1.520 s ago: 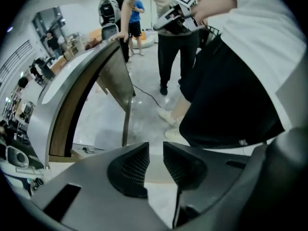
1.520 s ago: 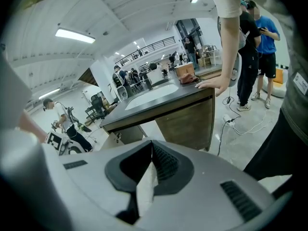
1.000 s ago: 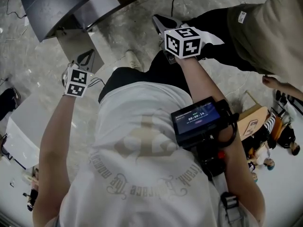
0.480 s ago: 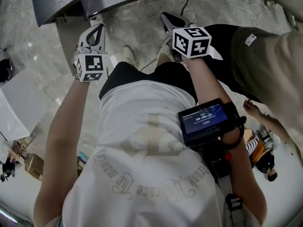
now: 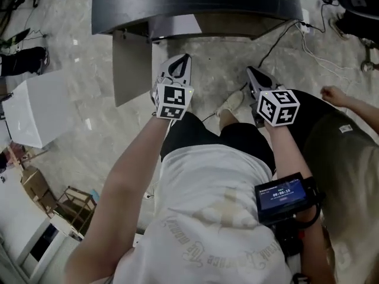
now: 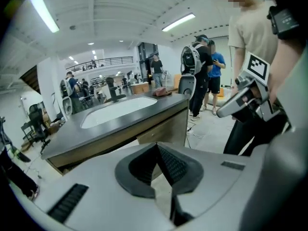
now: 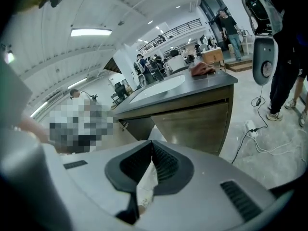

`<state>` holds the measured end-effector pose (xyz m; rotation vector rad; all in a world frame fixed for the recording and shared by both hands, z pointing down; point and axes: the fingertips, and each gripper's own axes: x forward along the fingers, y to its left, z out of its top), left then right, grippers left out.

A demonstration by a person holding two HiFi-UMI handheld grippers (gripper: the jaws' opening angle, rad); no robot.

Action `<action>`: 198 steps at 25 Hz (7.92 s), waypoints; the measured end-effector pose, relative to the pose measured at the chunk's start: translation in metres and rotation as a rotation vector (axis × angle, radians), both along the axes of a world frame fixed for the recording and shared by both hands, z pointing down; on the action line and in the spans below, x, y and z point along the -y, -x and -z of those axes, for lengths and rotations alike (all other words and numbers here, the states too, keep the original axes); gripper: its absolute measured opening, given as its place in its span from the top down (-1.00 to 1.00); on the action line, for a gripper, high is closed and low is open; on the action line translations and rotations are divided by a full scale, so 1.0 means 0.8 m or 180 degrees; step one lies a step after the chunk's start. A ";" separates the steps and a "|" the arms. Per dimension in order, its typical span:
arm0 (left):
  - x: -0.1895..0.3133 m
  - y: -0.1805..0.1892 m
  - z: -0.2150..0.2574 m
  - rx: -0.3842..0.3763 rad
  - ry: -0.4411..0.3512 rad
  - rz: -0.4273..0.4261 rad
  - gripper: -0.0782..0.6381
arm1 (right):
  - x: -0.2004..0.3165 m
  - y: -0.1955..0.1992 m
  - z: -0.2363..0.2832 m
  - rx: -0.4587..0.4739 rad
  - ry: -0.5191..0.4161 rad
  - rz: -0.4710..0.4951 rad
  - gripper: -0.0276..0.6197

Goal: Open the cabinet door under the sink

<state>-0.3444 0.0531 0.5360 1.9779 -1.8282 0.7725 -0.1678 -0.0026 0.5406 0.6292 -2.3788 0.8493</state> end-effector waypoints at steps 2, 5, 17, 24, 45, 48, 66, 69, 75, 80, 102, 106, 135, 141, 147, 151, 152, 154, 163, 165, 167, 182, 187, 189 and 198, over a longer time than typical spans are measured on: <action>0.002 0.013 0.008 -0.0046 -0.0033 0.0190 0.75 | -0.006 0.004 0.007 0.0004 0.0012 0.0054 0.87; 0.009 0.029 0.024 -0.0009 -0.0080 0.0371 0.75 | -0.012 0.006 0.010 0.0015 0.0041 0.0096 0.87; 0.048 0.078 -0.055 -0.0567 0.0249 0.0594 0.75 | 0.020 0.019 0.007 0.0168 0.0162 -0.0110 0.87; 0.086 0.101 -0.103 -0.0679 0.0299 0.0553 0.75 | 0.044 0.021 -0.024 0.0212 0.0172 -0.0274 0.87; 0.157 0.055 -0.034 -0.0870 -0.0039 0.0097 0.47 | 0.018 -0.037 -0.010 0.0122 0.0429 -0.0584 0.87; 0.170 0.050 -0.032 -0.0984 -0.0053 0.0076 0.36 | 0.022 -0.043 -0.010 0.0117 0.0439 -0.0641 0.87; 0.191 0.029 -0.008 -0.1000 -0.0367 -0.0390 0.38 | 0.033 -0.062 -0.017 -0.0036 0.0398 -0.0647 0.87; 0.186 0.016 -0.009 -0.1023 -0.0328 -0.0459 0.41 | 0.052 -0.069 -0.013 -0.0088 0.0301 -0.0608 0.87; 0.159 -0.006 -0.015 -0.1066 -0.0241 -0.0611 0.46 | 0.065 -0.073 -0.002 -0.0107 0.0111 -0.0535 0.87; 0.135 -0.025 -0.020 -0.0952 -0.0141 -0.0769 0.50 | 0.056 -0.089 -0.007 -0.0161 0.0123 -0.0554 0.87; 0.053 -0.048 -0.052 -0.0720 0.0232 -0.0451 0.58 | 0.003 -0.067 -0.033 -0.0098 0.0497 -0.0469 0.87; 0.040 -0.047 -0.059 -0.0663 0.0268 -0.0360 0.58 | -0.007 -0.063 -0.038 -0.0128 0.0517 -0.0403 0.87; 0.011 -0.280 -0.062 -0.0856 0.0796 0.0247 0.55 | 0.001 -0.197 -0.048 -0.0115 0.0542 -0.0586 0.87; 0.028 -0.343 -0.060 -0.1064 0.0790 0.0352 0.52 | 0.008 -0.257 -0.039 -0.0079 0.0524 -0.0742 0.87; 0.049 -0.383 -0.056 -0.1121 0.0797 0.0243 0.49 | 0.012 -0.302 -0.034 -0.0060 0.0510 -0.0947 0.87; 0.067 -0.411 -0.055 -0.1272 0.0758 0.0137 0.46 | 0.011 -0.323 -0.036 -0.0058 0.0525 -0.1054 0.87; 0.071 -0.418 -0.055 -0.1282 0.0750 0.0086 0.46 | 0.010 -0.327 -0.037 -0.0063 0.0526 -0.1072 0.87; 0.078 -0.429 -0.056 -0.1269 0.0733 0.0001 0.46 | 0.010 -0.335 -0.039 -0.0068 0.0530 -0.1109 0.87; 0.086 -0.440 -0.057 -0.1217 0.0750 -0.0183 0.46 | 0.010 -0.359 -0.048 -0.0095 0.0568 -0.1285 0.87; 0.090 -0.443 -0.056 -0.1170 0.0738 -0.0300 0.46 | 0.009 -0.358 -0.048 -0.0092 0.0572 -0.1282 0.87; 0.090 -0.449 -0.055 -0.1131 0.0722 -0.0410 0.46 | 0.004 -0.361 -0.049 -0.0111 0.0578 -0.1273 0.87; 0.031 -0.393 -0.010 -0.1284 0.0515 -0.1153 0.40 | -0.033 -0.336 -0.019 -0.0259 0.0431 -0.1457 0.87; 0.003 -0.333 0.057 -0.1203 0.0306 -0.1279 0.41 | -0.040 -0.267 0.025 -0.0193 0.0277 -0.1220 0.87; -0.008 -0.308 0.087 -0.1147 0.0174 -0.1333 0.41 | -0.046 -0.235 0.045 -0.0213 0.0165 -0.0995 0.87; -0.064 -0.162 0.169 -0.1049 -0.0104 -0.0929 0.42 | -0.055 -0.129 0.144 -0.0112 -0.0192 -0.0593 0.87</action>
